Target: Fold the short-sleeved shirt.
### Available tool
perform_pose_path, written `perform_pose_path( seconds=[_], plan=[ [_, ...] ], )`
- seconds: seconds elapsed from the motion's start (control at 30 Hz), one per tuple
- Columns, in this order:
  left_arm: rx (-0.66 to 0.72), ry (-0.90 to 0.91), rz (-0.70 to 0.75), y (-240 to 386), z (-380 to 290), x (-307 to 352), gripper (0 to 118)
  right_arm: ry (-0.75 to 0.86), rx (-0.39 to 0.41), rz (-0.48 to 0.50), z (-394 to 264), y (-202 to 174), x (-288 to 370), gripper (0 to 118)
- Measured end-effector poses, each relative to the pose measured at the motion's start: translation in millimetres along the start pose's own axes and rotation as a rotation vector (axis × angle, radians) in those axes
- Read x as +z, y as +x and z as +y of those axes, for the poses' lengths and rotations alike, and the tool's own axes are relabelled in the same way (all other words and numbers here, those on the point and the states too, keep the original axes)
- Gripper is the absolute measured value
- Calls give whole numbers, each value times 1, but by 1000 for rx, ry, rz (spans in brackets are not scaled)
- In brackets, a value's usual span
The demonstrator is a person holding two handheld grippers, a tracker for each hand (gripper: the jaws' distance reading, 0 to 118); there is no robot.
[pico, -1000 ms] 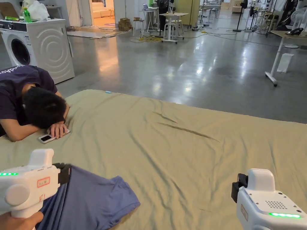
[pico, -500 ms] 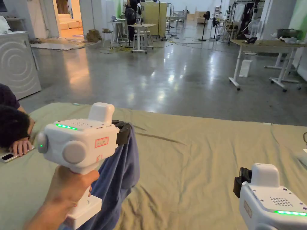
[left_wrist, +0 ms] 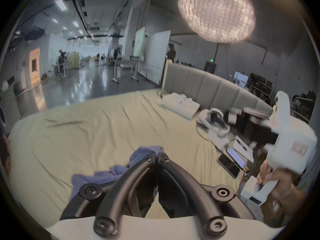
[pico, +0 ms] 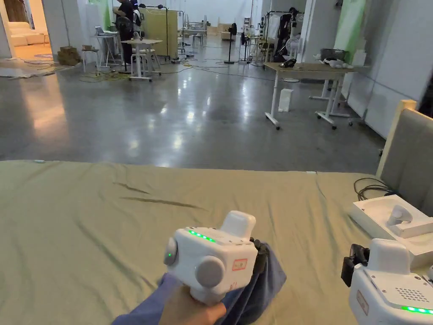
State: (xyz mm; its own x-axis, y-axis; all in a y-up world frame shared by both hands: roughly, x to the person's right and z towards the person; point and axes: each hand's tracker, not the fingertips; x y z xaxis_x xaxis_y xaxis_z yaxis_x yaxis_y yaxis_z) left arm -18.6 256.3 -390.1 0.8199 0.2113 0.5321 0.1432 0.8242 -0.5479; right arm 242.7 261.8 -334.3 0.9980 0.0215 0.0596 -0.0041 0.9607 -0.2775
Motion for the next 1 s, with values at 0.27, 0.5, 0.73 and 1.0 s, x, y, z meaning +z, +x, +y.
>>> perform_pose_path(
  seconds=[0.27,0.5,0.73,1.0],
  plan=[
    [74,-111,-72,22,-66,-39,5,-40,-24,-37,-10,18,-3,0],
    [124,-4,-117,12,-64,0,78,-38,-16,-8,-9,9,0,0],
    [102,261,163,-18,-38,83,79,9,9,44,6,-9,5,0],
    [62,393,498,-43,-44,141,31,95,33,90,15,-44,11,0]
  ],
)
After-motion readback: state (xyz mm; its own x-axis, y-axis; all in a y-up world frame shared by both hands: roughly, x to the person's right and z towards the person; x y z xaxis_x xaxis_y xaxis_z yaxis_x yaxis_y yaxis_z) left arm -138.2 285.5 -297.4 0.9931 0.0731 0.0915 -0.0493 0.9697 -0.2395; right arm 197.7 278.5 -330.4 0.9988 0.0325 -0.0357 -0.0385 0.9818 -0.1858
